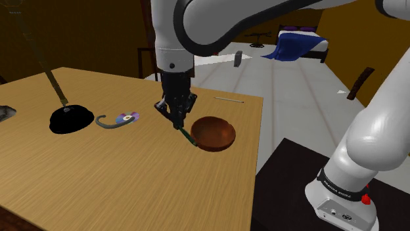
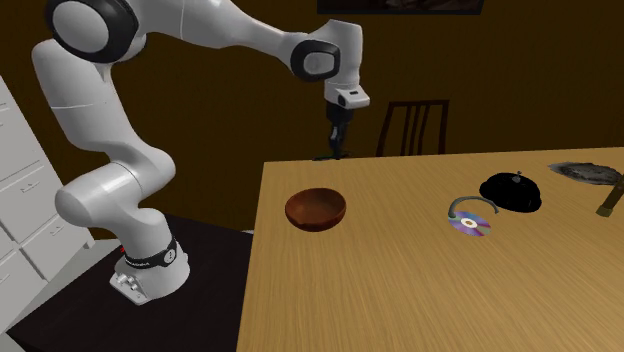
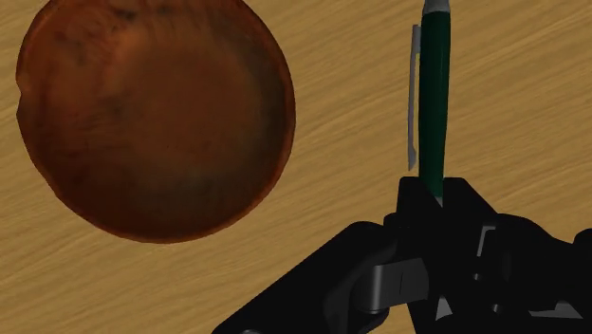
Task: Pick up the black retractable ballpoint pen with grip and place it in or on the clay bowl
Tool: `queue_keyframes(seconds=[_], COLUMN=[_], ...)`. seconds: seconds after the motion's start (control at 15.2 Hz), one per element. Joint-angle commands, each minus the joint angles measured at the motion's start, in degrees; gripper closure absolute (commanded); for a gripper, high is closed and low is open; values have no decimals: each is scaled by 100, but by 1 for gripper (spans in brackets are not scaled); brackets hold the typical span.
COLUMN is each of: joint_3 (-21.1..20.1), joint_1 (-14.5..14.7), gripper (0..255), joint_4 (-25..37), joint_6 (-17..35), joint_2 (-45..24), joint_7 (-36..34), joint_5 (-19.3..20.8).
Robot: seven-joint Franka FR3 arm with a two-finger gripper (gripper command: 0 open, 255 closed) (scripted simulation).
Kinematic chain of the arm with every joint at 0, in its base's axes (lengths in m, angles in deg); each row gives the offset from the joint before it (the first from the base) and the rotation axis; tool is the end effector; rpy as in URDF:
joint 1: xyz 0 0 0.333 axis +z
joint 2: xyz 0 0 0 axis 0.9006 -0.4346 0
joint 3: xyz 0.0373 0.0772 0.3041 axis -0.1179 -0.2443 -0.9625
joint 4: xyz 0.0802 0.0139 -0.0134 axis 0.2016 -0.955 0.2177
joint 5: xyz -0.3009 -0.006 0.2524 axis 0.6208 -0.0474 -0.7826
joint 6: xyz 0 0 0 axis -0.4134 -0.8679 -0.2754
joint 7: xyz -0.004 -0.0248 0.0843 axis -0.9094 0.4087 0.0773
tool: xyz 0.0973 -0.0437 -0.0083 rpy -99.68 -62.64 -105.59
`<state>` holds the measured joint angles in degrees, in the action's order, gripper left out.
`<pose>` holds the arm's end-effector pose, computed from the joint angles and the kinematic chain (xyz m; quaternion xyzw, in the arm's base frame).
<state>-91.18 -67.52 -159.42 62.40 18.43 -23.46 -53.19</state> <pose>0.4459 0.3207 0.4859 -0.9990 0.0203 0.0124 0.0376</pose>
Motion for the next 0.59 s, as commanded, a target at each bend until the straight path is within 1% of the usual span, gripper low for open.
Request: queue_keyframes(seconds=[0.0,0.26,0.53], joint_3=[183,591,1022], joint_1=[-136,-313,-471], gripper=[255,255,255], joint_4=[-333,-823,-1211], joint_6=[15,-61,-160], joint_2=[346,903,1332], joint_7=[427,1147,1808], joint_5=[-228,-509,-632])
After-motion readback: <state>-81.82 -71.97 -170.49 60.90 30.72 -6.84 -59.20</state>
